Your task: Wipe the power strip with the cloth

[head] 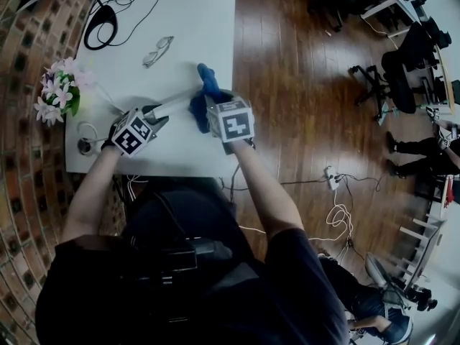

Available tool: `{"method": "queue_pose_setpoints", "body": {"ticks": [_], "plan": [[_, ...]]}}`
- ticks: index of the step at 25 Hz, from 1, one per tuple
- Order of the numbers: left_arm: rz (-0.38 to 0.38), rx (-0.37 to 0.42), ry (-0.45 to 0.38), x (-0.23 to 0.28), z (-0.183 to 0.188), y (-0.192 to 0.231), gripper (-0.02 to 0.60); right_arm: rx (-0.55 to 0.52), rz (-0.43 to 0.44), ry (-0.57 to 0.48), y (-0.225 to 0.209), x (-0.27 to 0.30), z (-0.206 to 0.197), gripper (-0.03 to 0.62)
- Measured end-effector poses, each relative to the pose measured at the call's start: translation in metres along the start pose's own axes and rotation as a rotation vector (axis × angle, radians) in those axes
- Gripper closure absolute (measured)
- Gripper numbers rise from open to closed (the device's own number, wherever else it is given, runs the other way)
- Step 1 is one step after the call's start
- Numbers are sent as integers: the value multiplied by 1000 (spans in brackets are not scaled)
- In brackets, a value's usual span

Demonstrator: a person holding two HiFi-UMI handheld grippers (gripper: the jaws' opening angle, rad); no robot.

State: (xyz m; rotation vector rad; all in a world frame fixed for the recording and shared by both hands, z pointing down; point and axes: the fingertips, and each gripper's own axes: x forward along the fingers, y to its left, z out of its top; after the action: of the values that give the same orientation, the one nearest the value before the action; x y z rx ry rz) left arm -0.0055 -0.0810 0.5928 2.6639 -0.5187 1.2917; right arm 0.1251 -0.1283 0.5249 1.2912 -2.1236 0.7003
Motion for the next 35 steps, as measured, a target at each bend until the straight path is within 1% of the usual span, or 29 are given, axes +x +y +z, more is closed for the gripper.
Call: {"method": "queue_pose_setpoints", "body": {"ticks": [6, 8, 10, 12, 15, 18, 21, 23, 26, 30, 35], "plan": [[-41, -1, -12, 0, 9, 5, 405, 182, 52, 1, -1, 20, 2, 530], [-48, -14, -18, 1, 9, 7, 407, 202, 59, 5, -1, 23, 5, 531], [-62, -34, -11, 1, 8, 8, 407, 186, 57, 25, -1, 25, 7, 530], [-82, -52, 13, 2, 8, 7, 407, 163, 48, 36, -2, 28, 7, 530], [-93, -58, 35, 4, 8, 6, 407, 150, 42, 36, -3, 30, 6, 530], [-58, -59, 30, 3, 5, 10, 405, 117, 62, 58, 1, 32, 7, 530], [29, -59, 20, 1, 2, 16, 398, 78, 59, 72, 1, 33, 5, 530], [65, -67, 0, -2, 2, 17, 392, 45, 38, 74, 1, 31, 3, 531], [77, -81, -3, -5, 1, 16, 390, 17, 24, 59, 1, 32, 2, 531], [59, -131, 21, -6, -2, 16, 388, 29, 36, 75, 1, 32, 3, 531], [67, -157, 16, -6, -1, 25, 382, -11, 23, 88, 2, 32, 1, 531]]}}
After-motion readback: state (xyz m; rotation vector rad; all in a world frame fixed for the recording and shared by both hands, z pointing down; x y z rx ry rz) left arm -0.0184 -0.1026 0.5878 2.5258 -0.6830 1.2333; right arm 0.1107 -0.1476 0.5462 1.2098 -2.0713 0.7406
